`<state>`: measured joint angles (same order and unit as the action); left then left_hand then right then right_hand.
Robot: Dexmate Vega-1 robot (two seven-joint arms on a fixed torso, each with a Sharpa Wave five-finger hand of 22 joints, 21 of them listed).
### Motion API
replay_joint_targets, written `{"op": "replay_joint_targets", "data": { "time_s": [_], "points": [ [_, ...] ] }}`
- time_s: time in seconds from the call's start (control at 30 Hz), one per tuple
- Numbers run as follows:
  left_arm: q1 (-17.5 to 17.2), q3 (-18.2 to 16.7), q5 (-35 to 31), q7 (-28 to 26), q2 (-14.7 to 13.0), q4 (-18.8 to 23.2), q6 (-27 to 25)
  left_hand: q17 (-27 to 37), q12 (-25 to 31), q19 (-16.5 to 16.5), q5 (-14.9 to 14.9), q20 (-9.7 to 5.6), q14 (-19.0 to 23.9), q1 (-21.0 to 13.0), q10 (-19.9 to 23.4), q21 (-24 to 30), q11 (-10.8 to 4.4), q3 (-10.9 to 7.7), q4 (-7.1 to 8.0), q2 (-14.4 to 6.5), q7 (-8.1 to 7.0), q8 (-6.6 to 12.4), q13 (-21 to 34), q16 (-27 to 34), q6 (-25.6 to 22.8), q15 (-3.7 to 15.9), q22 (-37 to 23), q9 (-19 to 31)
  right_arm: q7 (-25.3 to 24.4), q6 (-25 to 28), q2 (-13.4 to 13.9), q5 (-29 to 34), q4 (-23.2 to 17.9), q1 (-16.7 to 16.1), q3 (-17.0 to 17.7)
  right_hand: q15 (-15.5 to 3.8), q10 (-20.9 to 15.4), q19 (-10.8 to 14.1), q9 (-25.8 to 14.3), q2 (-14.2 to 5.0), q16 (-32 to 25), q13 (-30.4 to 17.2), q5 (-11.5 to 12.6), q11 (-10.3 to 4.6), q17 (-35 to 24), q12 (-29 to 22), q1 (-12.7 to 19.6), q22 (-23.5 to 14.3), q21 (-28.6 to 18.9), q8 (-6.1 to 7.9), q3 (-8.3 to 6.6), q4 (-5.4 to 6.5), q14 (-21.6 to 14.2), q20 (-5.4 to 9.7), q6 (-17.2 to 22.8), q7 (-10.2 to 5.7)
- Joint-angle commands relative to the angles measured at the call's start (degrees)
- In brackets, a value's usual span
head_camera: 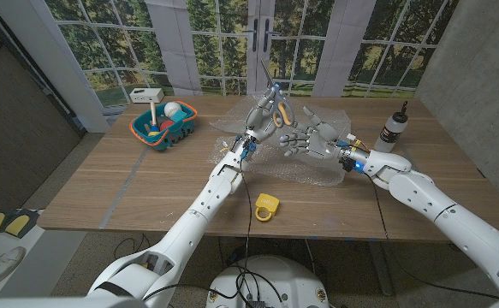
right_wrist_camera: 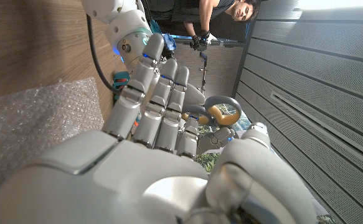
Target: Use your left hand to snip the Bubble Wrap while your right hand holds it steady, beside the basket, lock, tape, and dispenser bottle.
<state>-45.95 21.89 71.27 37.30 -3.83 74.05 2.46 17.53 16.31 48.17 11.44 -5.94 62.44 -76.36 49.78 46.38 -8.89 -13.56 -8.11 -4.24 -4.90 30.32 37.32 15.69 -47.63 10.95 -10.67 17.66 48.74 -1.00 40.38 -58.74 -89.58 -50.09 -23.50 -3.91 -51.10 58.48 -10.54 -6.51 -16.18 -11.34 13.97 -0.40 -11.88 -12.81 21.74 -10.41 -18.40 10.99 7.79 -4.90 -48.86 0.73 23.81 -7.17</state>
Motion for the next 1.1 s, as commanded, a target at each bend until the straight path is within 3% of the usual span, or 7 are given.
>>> {"op": "replay_joint_targets", "data": {
  "time_s": [0.03, 0.13, 0.3, 0.7, 0.87, 0.93, 1.1],
  "points": [
    [0.03, 0.15, 0.19, 0.6, 0.23, -0.13, -0.13, -0.05, -0.18, -0.2, 0.3, -3.27, 0.16, -3.14, 0.62, 0.34, 0.1, -0.21, 0.02, -3.5, -0.23, 0.3, 0.22, 0.07, -0.18, 2.75, 0.01, 0.27, -0.42, 0.87, -0.32, 0.08, -0.73, 0.08, -0.57, -0.58, -0.65, 0.16, -0.12, -1.57, -0.04, -0.15, 0.42, -0.35, -0.5, -0.2, 0.31, -0.03, 0.48, 0.18, -0.63, 0.28, -0.37, 0.49, 0.24, -0.23],
    [0.06, 0.17, 0.21, 0.67, 0.24, -0.14, -0.23, -0.05, -0.21, -0.35, 0.3, -3.3, 0.15, -3.12, 0.64, 0.39, 0.08, -0.22, 0.03, -3.52, -0.26, 0.33, 0.31, 0.06, -0.25, 2.75, 0.02, 0.25, -0.34, 1.13, -0.27, 0.25, -0.76, 0.29, -0.81, -0.99, -1.05, -0.05, -0.14, -3.72, -0.06, -0.21, 0.7, -0.76, -0.92, -0.16, 0.97, -0.1, 0.71, 0.42, -1.95, 0.58, -0.14, 0.7, 0.83, -0.47],
    [0.04, 0.38, -0.31, -0.06, -0.03, 0.21, -0.29, 0.03, -0.4, -0.43, 0.29, -3.29, 0.22, -3.11, 0.66, 0.53, 0.05, -0.23, 0.03, -3.5, -0.27, 0.36, 0.26, 0.14, -0.29, 2.75, 0.03, 0.22, -1.11, 1.62, -0.06, 0.58, -1.27, 0.39, -1.01, -1.88, -1.98, -0.32, -0.16, -5.11, -0.3, -0.3, 1.06, -1.07, -1.44, -0.24, 2.31, -0.18, 1.03, 1.12, -4.21, 0.9, -0.47, 1.08, 2.89, -0.88],
    [0.54, 0.55, -0.15, 0.27, 0.42, -0.72, -0.61, 0.15, -0.63, -0.41, 0.25, -3.18, 0.45, -3.11, 1.01, 0.95, 0.06, -0.25, -0.03, -3.42, -0.25, 0.45, 0.29, 0.29, -0.42, 2.8, 0.04, 0.15, -3.83, 2.32, 0.17, 1.16, -2.46, 0.16, -1.31, -2.92, -2.75, 0.32, -0.17, -5.22, -0.75, -0.4, 1.4, -1.59, -1.89, -0.22, 4.19, -0.26, 0.97, 1.23, -7.09, 1.1, -1.49, 1.54, 3.92, -0.99],
    [0.51, 1.33, -3.63, -1.6, -0.47, 0.04, 1.9, 0.09, -0.68, -0.5, 0.23, -3.19, 0.33, -3.09, 0.99, 1.08, 0.05, -0.25, -0.04, -3.39, -0.28, 0.44, 0.45, 0.2, -0.37, 2.77, 0.04, 0.12, -5.04, 2.57, 0.6, 1.82, -3.19, 0.16, -1.41, -3.5, -3.23, 0.58, -0.14, -4.73, -0.89, -0.43, 1.44, -1.85, -1.89, -0.25, 5.51, -0.26, 0.97, 1.25, -8.22, 0.61, -2.12, 1.76, 4.33, -0.99],
    [0.46, 1.27, -2.96, -1.2, -0.2, 0.16, 1.65, 0.11, -0.71, -0.56, 0.23, -3.17, 0.34, -3.07, 0.98, 1.15, 0.0, -0.26, -0.03, -3.4, -0.31, 0.5, 0.55, 0.21, -0.46, 2.76, 0.04, 0.15, -5.23, 3.02, 0.6, 1.36, -3.23, 0.17, -1.36, -4.99, -4.01, 1.34, -0.11, -4.39, -1.47, -0.45, 1.31, -1.88, -1.9, -0.32, 6.99, -0.28, 0.79, 1.17, -9.55, 0.05, -4.05, 2.34, 4.67, -0.83],
    [0.87, 1.35, -3.14, -0.69, 0.17, -1.03, 2.45, 0.21, -0.77, -0.64, 0.23, -3.16, 0.39, -3.04, 1.07, 1.32, -0.02, -0.25, -0.04, -3.34, -0.39, 0.59, 0.7, 0.28, -0.64, 2.76, 0.05, 0.11, -5.75, 3.48, 0.19, 0.52, -2.84, 0.01, -1.29, -5.85, -5.1, 1.79, -0.1, -3.94, -1.48, -0.48, 1.12, -2.0, -1.82, -0.54, 8.17, -0.3, 0.71, 1.17, -10.4, -0.55, -4.61, 2.8, 5.11, -0.82]
  ]
}}
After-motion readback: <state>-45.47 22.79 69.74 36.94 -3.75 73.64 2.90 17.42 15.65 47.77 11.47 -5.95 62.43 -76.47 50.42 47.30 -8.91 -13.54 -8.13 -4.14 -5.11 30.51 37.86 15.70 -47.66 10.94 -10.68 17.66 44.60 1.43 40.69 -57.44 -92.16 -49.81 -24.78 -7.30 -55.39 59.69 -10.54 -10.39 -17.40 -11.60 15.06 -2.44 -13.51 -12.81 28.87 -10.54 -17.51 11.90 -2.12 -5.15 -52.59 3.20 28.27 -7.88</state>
